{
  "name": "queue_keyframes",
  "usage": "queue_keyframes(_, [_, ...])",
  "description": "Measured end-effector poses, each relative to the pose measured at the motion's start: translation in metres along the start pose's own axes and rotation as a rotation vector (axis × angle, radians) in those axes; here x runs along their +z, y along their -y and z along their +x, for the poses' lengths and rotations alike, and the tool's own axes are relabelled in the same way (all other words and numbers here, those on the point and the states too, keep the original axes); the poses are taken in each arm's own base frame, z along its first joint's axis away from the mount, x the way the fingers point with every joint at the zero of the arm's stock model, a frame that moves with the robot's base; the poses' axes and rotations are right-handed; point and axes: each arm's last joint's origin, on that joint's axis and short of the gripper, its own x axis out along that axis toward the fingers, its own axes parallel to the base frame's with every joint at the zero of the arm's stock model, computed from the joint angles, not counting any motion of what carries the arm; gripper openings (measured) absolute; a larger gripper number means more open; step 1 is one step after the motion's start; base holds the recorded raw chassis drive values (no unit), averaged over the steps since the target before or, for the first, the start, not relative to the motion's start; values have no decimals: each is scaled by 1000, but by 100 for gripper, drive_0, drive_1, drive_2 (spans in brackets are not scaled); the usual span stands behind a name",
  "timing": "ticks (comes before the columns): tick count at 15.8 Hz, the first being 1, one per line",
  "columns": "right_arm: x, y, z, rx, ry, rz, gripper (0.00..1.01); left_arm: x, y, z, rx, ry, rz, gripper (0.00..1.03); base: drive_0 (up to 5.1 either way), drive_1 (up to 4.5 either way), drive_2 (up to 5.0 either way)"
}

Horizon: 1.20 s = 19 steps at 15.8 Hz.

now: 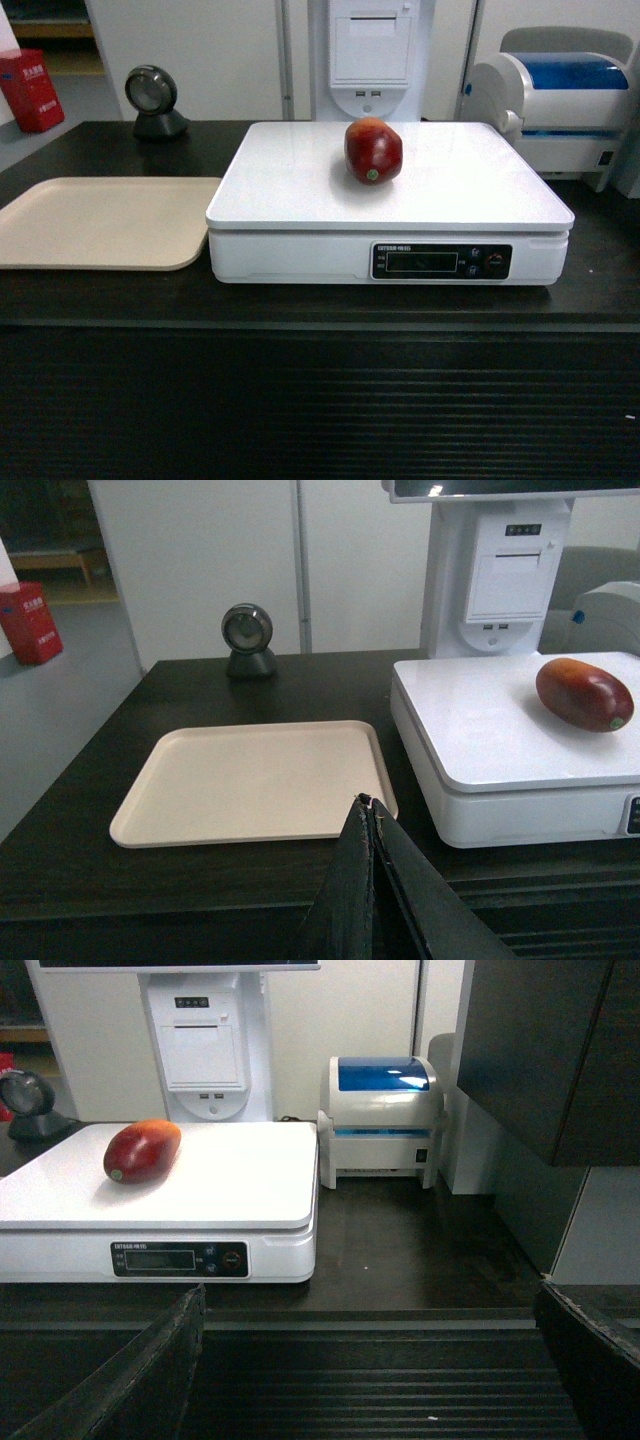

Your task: Place dark red mango on scale at checkout

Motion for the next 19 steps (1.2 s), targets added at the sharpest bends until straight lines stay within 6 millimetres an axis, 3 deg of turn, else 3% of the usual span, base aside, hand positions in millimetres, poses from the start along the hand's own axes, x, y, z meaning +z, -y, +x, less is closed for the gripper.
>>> queue_keyframes(5, [0, 0, 0, -1, 0, 0, 98, -4, -1, -5, 18, -2, 0, 2, 0, 0, 0])
queue_keyframes(11, [0, 0, 0, 0, 0, 0, 98, -24, -1, -25, 21, 2, 0, 2, 0, 0, 0])
queue_keyframes(19, [0, 0, 0, -1, 0, 0, 98, -31, -1, -43, 19, -50, -1, 2, 0, 0, 0])
